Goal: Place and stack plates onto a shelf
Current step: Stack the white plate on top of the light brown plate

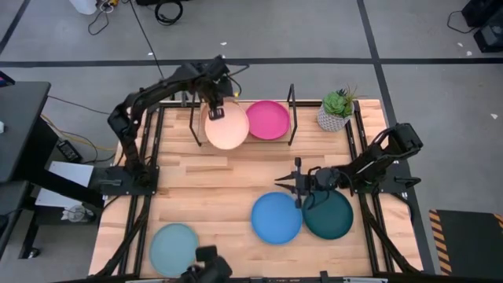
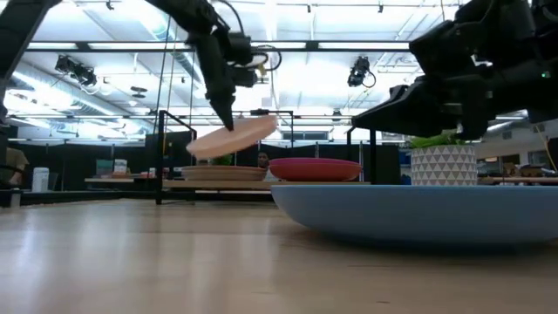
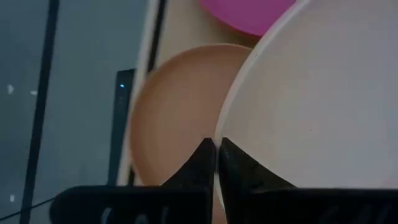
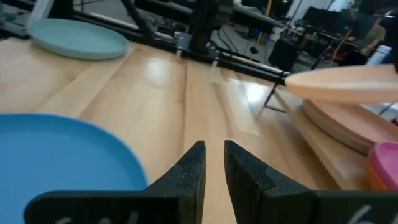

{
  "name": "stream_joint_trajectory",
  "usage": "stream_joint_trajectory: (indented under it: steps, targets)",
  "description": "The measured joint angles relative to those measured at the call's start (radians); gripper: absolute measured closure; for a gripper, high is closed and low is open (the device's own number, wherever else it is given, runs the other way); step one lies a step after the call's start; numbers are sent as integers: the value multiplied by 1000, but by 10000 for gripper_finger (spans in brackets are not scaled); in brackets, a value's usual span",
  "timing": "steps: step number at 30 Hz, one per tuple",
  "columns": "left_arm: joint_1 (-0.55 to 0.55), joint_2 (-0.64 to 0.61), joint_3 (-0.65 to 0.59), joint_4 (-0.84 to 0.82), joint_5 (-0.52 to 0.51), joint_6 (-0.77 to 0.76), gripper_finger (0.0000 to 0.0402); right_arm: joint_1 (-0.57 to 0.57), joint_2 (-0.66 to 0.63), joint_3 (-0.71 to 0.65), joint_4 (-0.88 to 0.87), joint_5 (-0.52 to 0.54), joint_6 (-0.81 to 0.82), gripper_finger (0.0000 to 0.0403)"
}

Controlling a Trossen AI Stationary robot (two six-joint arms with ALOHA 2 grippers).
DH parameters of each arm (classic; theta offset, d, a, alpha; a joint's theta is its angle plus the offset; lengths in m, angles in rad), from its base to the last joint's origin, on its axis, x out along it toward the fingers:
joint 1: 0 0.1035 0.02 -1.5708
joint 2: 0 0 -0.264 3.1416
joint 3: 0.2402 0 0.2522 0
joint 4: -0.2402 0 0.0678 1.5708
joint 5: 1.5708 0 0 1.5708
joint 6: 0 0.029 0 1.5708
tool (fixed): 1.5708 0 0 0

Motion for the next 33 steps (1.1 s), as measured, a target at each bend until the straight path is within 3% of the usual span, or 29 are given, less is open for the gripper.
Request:
stream_joint_trajectory:
  steps: [9,19,23,33]
  targets:
    - [68,31,5,71,-67,45,388,-33,0,0,-9,-5,4,338]
    - [99,30,82,80,-93,-33,386,-33,0,0,-11,-8,-6,338]
    - [109,43,81,74,-158,-33,385,-33,0,0,-11,-8,-8,338]
    - [106,126,79,-15,-189,27,383,-33,0,0,-12,-9,-6,338]
